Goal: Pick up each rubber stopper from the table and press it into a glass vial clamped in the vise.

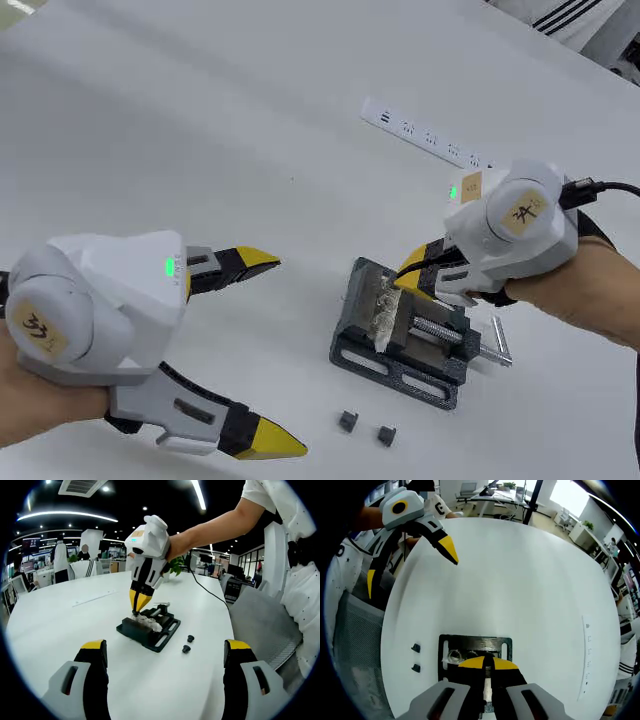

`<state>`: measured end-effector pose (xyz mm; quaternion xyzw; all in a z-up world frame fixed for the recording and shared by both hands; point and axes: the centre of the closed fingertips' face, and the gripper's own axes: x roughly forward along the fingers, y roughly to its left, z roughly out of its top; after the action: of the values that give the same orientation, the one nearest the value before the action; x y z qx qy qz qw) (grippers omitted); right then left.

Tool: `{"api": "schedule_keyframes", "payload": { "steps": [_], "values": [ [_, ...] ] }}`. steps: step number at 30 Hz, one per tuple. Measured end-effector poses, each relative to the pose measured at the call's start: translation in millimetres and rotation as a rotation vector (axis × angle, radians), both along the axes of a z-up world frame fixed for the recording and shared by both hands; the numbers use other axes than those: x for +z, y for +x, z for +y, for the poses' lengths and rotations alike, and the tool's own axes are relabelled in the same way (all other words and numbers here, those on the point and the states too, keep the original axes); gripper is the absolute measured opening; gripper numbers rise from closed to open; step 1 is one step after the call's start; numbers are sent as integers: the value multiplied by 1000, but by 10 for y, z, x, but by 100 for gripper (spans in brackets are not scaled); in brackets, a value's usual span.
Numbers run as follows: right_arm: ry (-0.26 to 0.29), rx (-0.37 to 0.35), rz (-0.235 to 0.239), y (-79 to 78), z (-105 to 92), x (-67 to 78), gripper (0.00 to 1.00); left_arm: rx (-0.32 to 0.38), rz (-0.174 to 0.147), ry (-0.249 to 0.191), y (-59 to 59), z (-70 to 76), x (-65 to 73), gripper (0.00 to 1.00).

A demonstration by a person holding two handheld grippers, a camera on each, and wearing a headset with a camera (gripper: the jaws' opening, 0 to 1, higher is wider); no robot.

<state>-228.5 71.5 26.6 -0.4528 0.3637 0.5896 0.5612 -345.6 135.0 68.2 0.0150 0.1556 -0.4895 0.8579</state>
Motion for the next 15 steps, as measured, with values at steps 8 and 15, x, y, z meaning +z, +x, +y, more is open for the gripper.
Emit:
{"api": "schedule_keyframes", "payload": {
  "steps": [8,15],
  "values": [
    [-2,1,8,-7,15,14,0,0,-2,3,-5,3,20,97],
    [11,-5,8,-14,18,22,0,1,-4,10,-14,19,28,97]
  ]
}}
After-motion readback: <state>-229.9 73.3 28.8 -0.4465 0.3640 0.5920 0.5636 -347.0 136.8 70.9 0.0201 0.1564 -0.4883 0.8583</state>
